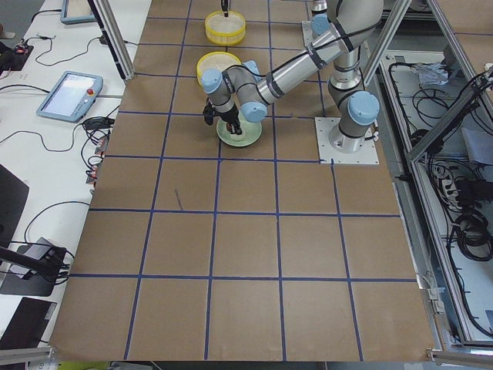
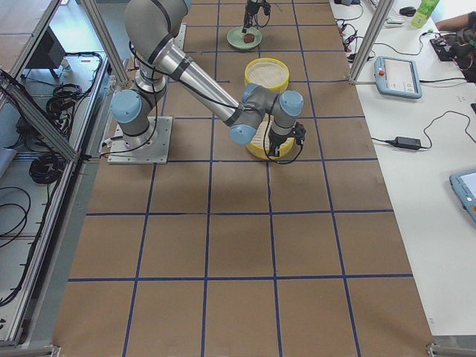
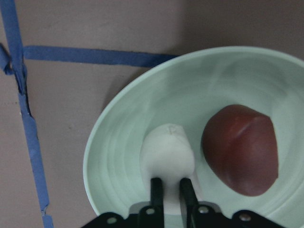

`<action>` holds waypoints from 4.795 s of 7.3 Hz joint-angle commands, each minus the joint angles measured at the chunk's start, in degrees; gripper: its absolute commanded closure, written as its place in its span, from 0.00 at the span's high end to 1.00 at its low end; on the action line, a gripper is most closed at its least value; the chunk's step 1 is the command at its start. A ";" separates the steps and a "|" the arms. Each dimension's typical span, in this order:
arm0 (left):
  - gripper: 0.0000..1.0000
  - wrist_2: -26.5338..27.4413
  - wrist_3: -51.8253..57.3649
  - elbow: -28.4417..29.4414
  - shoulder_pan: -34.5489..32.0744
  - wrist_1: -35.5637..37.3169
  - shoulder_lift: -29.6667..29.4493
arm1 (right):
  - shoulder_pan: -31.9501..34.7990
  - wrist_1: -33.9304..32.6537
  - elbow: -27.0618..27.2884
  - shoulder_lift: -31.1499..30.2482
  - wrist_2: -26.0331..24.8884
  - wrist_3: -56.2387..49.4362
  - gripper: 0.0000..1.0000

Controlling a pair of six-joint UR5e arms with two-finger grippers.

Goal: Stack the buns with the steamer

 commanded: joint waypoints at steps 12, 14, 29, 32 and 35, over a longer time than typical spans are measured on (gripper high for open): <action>0.39 -29.67 -58.73 14.28 -20.56 0.16 -2.24 | 7.55 6.90 -7.03 -3.93 -0.92 9.45 0.06; 1.00 -29.93 -58.55 13.93 -20.57 0.16 -2.24 | 8.34 7.07 -7.03 -4.98 -0.83 10.61 0.06; 0.10 0.04 -4.13 5.23 -5.19 0.07 -4.62 | 35.50 8.57 -8.08 -2.70 1.02 50.69 0.08; 0.10 -0.39 -18.42 10.83 -5.53 -7.44 -0.23 | 35.42 8.66 -7.73 -2.44 0.58 50.52 0.14; 0.10 -5.58 -25.13 12.52 -6.15 -9.33 3.03 | 35.50 8.66 -7.64 -2.44 1.02 51.31 0.29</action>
